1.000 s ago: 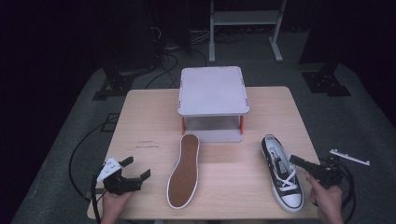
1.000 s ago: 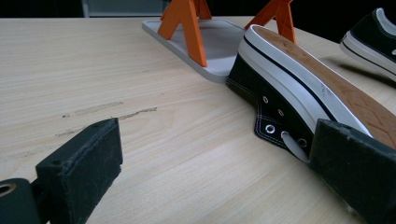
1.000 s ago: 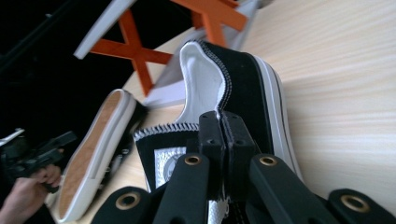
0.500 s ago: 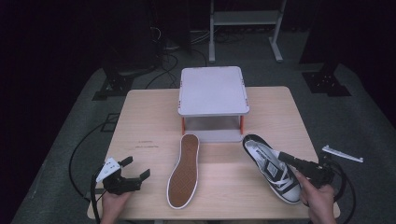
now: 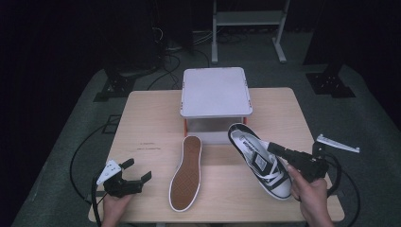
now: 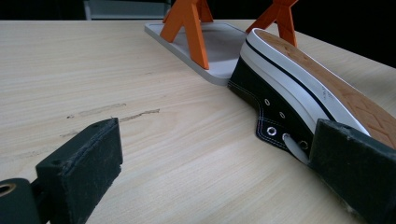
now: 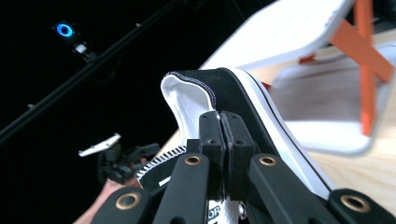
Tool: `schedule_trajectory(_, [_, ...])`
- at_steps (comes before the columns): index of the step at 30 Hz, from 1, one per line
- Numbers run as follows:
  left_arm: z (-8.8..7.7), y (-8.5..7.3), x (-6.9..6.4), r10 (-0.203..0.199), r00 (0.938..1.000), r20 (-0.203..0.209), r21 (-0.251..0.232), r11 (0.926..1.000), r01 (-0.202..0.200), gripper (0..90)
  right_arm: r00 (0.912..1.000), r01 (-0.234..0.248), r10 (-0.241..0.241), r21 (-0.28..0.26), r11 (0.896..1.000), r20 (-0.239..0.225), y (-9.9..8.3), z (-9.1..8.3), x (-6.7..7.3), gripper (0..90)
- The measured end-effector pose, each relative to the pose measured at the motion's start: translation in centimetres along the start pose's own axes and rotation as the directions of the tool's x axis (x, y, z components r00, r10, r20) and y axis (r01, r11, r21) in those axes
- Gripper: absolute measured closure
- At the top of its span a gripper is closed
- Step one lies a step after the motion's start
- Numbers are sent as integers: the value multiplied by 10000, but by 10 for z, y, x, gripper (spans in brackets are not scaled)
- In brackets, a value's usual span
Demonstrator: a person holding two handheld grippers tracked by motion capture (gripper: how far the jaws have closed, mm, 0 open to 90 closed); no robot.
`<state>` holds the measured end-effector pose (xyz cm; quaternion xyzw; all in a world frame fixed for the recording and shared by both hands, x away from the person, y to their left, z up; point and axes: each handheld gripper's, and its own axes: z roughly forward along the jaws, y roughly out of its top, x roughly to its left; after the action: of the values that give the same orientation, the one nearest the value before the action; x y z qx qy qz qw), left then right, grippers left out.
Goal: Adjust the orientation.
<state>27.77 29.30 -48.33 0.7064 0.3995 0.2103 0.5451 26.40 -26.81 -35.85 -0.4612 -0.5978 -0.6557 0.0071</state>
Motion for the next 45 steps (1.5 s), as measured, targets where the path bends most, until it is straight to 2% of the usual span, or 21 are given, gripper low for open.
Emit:
schedule_trajectory(8, [-1,0,2,-12,10000,12,-112,9999,13,21,9991,228,-224,99,9997,-348,25,22,24,880])
schedule_trajectory(11, [-1,0,2,49,10000,-22,-75,10000,-49,21,9990,381,-378,108,9992,-253,32,28,30,880])
schedule_trajectory(13, [-1,0,1,49,10000,-26,-73,10000,-49,21,9986,446,-440,193,9988,-294,42,41,38,880])
schedule_trajectory(15, [-1,1,1,45,10000,-26,-74,10000,-45,21,9982,557,-552,205,9982,-251,48,47,42,879])
schedule_trajectory(20, [-1,0,2,21,10000,-21,-78,10000,-21,21,9988,391,-385,172,9991,-316,61,60,46,879])
schedule_trajectory(21, [0,1,2,10,10000,-13,-76,10000,-10,21,9987,410,-405,157,9990,-306,68,66,48,879])
schedule_trajectory(25, [-1,1,3,28,10000,-65,-25,10000,-28,21,9990,430,-428,228,9988,-123,81,80,49,880])
schedule_trajectory(31, [-4,2,2,5,10000,-95,-149,9999,-6,22,9985,423,-428,142,9990,328,99,100,42,879])
schedule_trajectory(38, [-3,2,3,14,10000,-91,-204,9998,-16,22,9988,61,-54,-160,9999,484,121,119,37,879])
schedule_trajectory(45, [-4,3,3,-11,10000,-97,-291,9996,8,22,9978,-270,290,-341,9991,599,140,144,34,879])
